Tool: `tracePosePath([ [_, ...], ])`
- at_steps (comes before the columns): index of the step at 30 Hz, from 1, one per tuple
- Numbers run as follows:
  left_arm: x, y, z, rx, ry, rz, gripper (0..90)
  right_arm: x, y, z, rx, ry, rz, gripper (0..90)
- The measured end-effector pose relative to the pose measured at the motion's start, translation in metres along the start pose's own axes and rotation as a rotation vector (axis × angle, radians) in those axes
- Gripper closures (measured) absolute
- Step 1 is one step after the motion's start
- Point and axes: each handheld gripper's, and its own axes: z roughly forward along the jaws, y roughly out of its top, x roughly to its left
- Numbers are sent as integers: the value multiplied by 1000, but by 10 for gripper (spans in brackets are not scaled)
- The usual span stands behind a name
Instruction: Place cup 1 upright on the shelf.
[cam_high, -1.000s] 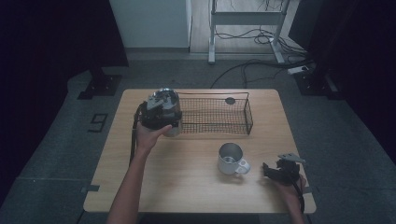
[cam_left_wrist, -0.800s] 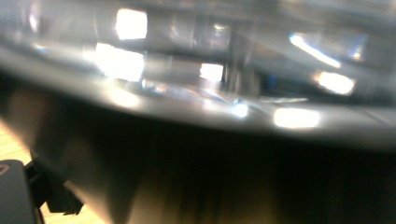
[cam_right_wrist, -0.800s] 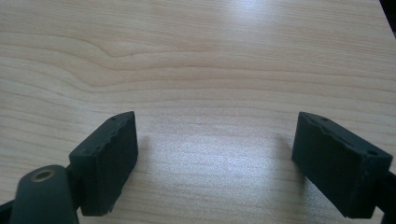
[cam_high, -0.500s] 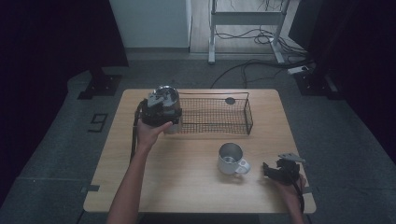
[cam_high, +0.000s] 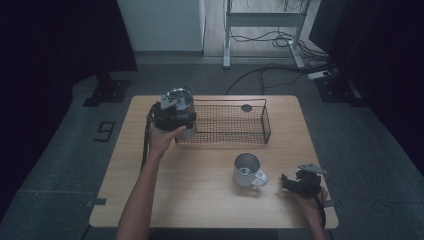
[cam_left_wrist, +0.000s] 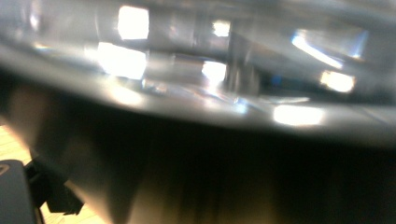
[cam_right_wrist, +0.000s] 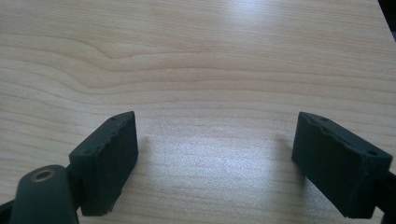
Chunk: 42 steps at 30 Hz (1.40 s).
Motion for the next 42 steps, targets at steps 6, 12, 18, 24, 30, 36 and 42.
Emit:
tracePosePath([
  [6, 0, 3, 7, 1, 0, -6, 40, 0, 0, 0, 0, 0, 0, 141],
  [12, -1, 6, 11, 8, -4, 3, 40, 0, 0, 0, 0, 0, 0, 141],
  [18, -4, 9, 18, 21, -10, 20, 40, 0, 0, 0, 0, 0, 0, 141],
  [24, -8, 9, 25, 37, -12, 37, 40, 0, 0, 0, 1, -1, -1, 141],
  [30, -13, 13, 31, 26, -15, 38, 40, 0, 0, 0, 1, -1, -1, 141],
  [36, -16, 18, 37, 22, -25, 35, 40, 0, 0, 0, 0, 0, 0, 142],
  [42, -16, 21, 45, 32, -16, 40, 40, 0, 0, 0, 1, -3, 0, 142],
])
